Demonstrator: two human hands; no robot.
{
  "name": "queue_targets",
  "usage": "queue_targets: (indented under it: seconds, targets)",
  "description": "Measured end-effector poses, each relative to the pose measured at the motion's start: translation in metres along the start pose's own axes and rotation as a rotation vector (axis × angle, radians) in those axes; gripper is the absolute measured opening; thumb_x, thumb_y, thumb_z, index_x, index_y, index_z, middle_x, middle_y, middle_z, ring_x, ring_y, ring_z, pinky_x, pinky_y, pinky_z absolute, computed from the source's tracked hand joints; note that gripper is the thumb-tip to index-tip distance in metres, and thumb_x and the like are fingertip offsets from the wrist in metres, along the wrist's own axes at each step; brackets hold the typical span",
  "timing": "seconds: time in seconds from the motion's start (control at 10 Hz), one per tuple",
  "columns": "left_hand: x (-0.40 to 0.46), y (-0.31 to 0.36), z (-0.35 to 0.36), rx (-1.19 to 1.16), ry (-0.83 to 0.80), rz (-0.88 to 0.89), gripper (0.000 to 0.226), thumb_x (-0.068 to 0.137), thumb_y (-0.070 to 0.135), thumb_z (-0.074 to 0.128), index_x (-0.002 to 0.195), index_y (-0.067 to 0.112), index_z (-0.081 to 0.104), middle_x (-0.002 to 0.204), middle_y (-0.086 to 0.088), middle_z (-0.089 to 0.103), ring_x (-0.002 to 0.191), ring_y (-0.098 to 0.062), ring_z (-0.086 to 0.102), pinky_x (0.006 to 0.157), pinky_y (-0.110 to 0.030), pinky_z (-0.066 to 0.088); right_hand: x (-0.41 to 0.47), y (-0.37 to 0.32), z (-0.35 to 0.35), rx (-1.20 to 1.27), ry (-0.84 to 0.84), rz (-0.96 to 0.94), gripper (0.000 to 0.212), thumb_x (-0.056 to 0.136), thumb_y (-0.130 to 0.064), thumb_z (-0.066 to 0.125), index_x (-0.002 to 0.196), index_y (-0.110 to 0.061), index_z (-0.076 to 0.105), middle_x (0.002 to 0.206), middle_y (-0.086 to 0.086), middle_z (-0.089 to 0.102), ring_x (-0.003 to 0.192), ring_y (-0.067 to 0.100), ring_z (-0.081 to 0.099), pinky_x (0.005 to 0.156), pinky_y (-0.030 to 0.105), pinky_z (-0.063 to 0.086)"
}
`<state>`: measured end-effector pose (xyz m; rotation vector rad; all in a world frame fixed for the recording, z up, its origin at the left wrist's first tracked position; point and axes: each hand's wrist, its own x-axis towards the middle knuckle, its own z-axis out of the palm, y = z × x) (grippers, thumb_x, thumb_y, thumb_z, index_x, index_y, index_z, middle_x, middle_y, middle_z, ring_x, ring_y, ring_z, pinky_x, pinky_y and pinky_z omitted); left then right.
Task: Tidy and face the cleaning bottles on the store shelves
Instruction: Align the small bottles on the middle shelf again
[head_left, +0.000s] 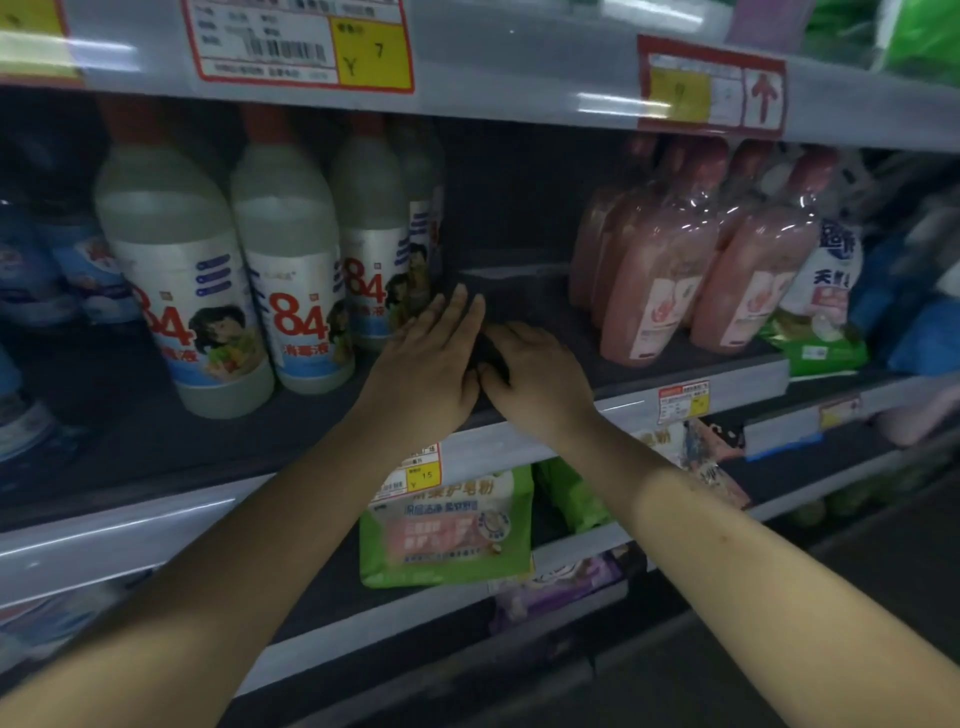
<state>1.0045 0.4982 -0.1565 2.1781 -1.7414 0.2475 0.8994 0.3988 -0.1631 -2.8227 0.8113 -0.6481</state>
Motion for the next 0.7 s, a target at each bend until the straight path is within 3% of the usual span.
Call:
queue_targets:
  seconds: [0.3,0.4,0.5,0.7]
  targets:
    - [-0.003,0.001,-0.002,0.008,0.028,-0.011,0.063,0.094,0.033,0.029,0.147,0.012,0.001,0.156,-0.01,0.0,0.144,-0.023,0.004,0.117,-0.035,0.009,-0.002,0.002,-0.001,0.032,-0.026,-0.033,0.06,0.083,-0.039,0.032,0.139,-0.02,0.042,0.136,0.004,0.051,0.123,0.025,0.045,0.102,0.036,0.034]
    - [-0.006,0.005,-0.005,0.033,0.083,-0.006,0.068,0.087,0.039,0.023,0.147,0.009,0.011,0.155,-0.013,0.011,0.143,-0.026,0.013,0.115,-0.038,0.015,-0.002,0.004,-0.001,0.035,-0.026,-0.048,0.048,0.092,-0.032,0.041,0.138,-0.019,0.042,0.136,0.004,0.05,0.124,0.026,0.045,0.101,0.035,0.033]
    - [-0.006,0.009,-0.008,0.078,0.107,-0.016,0.065,0.087,0.033,0.032,0.145,0.006,0.022,0.152,-0.017,0.021,0.14,-0.031,0.024,0.112,-0.042,0.023,-0.003,0.002,-0.004,0.037,-0.032,-0.048,0.046,0.093,-0.03,0.044,0.138,-0.019,0.042,0.136,0.005,0.05,0.124,0.026,0.044,0.104,0.037,0.031]
    - [-0.031,0.015,-0.013,0.112,0.153,-0.046,0.064,0.087,0.036,0.028,0.139,-0.002,0.034,0.144,-0.024,0.036,0.132,-0.039,0.037,0.106,-0.044,0.027,-0.013,-0.006,-0.016,0.054,-0.019,-0.147,0.051,0.091,-0.029,0.049,0.139,-0.016,0.04,0.141,0.005,0.044,0.131,0.026,0.038,0.115,0.044,0.013]
